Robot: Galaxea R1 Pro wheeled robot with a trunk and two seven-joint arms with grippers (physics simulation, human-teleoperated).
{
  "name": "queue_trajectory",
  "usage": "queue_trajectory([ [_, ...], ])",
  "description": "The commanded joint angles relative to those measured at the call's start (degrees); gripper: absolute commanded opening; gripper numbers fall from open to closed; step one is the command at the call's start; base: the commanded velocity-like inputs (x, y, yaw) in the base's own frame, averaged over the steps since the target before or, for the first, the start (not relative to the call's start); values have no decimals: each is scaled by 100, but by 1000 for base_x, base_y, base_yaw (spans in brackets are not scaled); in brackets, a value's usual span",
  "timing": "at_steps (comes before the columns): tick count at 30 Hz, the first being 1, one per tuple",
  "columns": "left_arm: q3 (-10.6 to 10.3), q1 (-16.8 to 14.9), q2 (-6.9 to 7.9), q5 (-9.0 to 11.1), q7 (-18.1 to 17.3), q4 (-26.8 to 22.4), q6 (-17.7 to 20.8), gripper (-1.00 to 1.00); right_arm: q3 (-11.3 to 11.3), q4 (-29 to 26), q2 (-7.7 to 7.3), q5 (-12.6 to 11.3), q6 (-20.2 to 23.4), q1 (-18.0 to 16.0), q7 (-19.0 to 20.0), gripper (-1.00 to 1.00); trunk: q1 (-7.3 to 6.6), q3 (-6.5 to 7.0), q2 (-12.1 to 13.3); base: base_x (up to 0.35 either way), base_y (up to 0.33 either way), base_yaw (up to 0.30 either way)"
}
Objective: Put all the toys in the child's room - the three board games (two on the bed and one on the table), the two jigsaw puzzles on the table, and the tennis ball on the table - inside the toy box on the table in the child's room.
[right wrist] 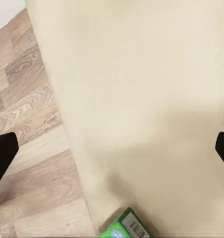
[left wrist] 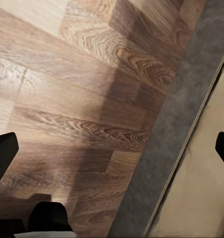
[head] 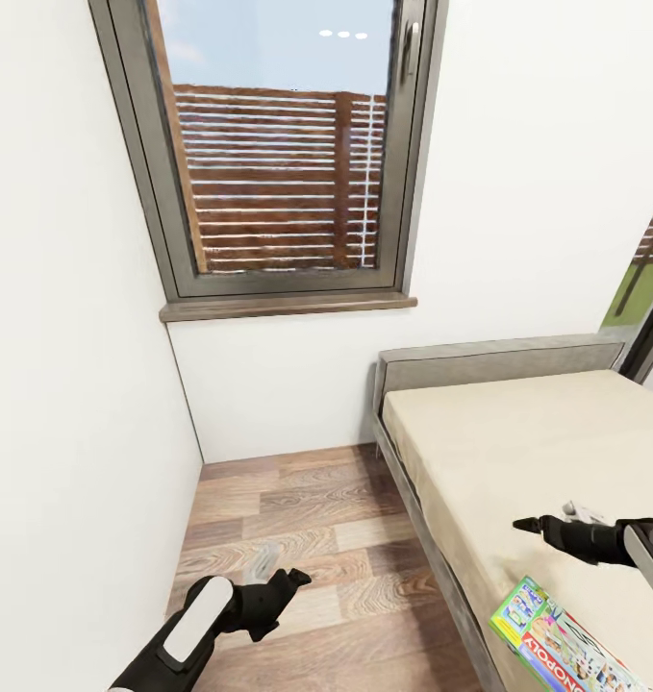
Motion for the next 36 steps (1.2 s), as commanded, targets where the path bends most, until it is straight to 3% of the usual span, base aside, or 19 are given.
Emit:
queue_trajectory([
  [1, -107, -10, -4, 59, 10, -9, -1, 100, -68, -35, -14, -51, -138, -20, -82, 100, -1, -6, -3, 0, 0, 0],
  [8, -458, -42, -12, 49, -363, -8, -47, 100, -386, -128, -47, -66, -956, -66, -753, 100, -1, -6, -3, 0, 0, 0],
  [15, -567, -51, -12, -27, -728, 27, -204, 100, -565, -179, -63, -76, -1441, -72, -1098, 100, -1, -6, -3, 0, 0, 0],
  [18, -602, -55, -29, -146, -1011, 183, -405, 100, -639, -317, -76, -80, -1665, -64, -1209, 100, -1, -6, -3, 0, 0, 0],
  [21, -608, -58, -41, -164, -1116, 265, -475, 100, -663, -391, -84, -82, -1711, -53, -1233, 100, -1, -6, -3, 0, 0, 0],
  [27, -611, -156, -131, -214, -1883, 795, -703, 100, -898, -1040, -133, -80, -1744, 10, -1305, 100, -1, -6, -3, 0, 0, 0],
  [28, -611, -156, -131, -214, -1883, 795, -703, 100, -898, -1040, -133, -80, -1744, 10, -1305, 100, -1, -6, -3, 0, 0, 0],
  [30, -611, -215, -160, -230, -2241, 1029, -747, 100, -1017, -1347, -143, -78, -1607, 70, -1320, 100, -1, -6, -3, 0, 0, 0],
  [36, -607, -302, -196, -234, -2807, 1463, -795, 100, -1171, -1917, -156, -76, -1068, 238, -1335, 100, -1, -6, -3, 0, 0, 0],
])
